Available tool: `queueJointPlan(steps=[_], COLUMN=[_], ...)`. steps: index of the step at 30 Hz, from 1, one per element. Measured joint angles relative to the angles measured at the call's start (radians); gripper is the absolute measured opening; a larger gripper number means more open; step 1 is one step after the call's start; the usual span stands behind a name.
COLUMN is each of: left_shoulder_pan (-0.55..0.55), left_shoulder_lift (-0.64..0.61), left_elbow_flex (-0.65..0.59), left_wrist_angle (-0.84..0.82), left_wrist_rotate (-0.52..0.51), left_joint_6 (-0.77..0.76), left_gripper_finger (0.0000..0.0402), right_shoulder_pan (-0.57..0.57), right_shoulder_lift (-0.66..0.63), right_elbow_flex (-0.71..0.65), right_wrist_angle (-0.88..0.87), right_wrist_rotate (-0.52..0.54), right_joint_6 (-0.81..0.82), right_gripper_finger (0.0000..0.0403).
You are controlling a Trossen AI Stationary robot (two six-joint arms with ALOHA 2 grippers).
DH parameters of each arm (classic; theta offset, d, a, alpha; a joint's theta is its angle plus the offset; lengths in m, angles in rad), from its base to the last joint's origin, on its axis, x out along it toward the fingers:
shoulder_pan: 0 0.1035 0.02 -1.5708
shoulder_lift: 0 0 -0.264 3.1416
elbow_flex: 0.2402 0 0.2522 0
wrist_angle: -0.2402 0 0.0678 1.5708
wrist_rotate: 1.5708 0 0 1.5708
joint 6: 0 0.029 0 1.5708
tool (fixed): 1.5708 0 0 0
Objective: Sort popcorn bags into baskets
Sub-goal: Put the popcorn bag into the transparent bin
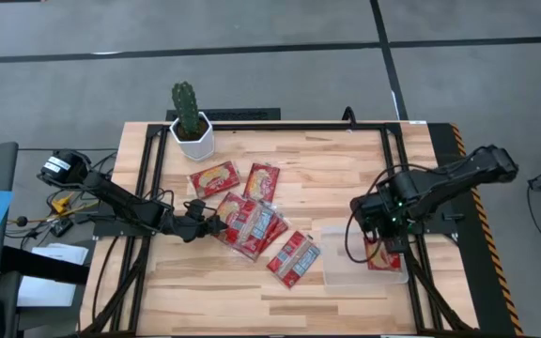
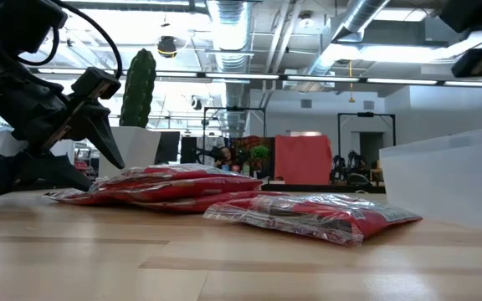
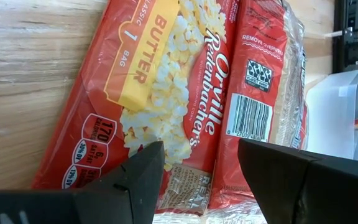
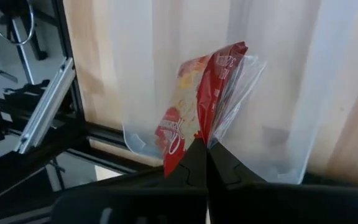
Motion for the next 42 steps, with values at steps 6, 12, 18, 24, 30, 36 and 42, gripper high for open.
queueJointPlan(steps=[6, 12, 18, 24, 30, 36, 42], left_shoulder_pan=[0.000, 0.000, 0.000, 0.000, 0.000, 0.000, 0.000], left_shoulder_lift=[0.000, 0.000, 0.000, 0.000, 0.000, 0.000, 0.000], left_elbow_flex=[0.000, 0.000, 0.000, 0.000, 0.000, 0.000, 0.000], left_wrist_angle=[0.000, 0.000, -0.001, -0.001, 0.000, 0.006, 0.009], left_wrist_rotate=[0.000, -0.001, -0.005, -0.004, 0.000, 0.004, 0.030], left_joint_6=[-0.002, -0.002, -0.002, -0.002, -0.002, 0.002, 0.025], left_gripper_finger=[0.0203, 0.0203, 0.0203, 0.0203, 0.0203, 0.0203, 0.0203], right_shoulder_pan=[0.027, 0.024, 0.023, 0.023, 0.023, -0.017, -0.158], right_shoulder_lift=[0.000, 0.000, 0.000, 0.000, 0.000, 0.009, 0.009], right_elbow_flex=[-0.041, -0.056, -0.056, -0.055, -0.053, 0.021, 0.072], right_wrist_angle=[0.055, 0.046, 0.041, 0.023, -0.001, 0.105, 0.424], right_wrist_rotate=[0.009, 0.020, 0.039, 0.050, 0.070, 0.136, 0.257], right_joint_6=[0.006, 0.053, 0.085, 0.086, 0.103, 0.065, 0.060], right_gripper_finger=[0.0025, 0.0061, 0.0113, 0.0173, 0.0218, 0.0222, 0.0212])
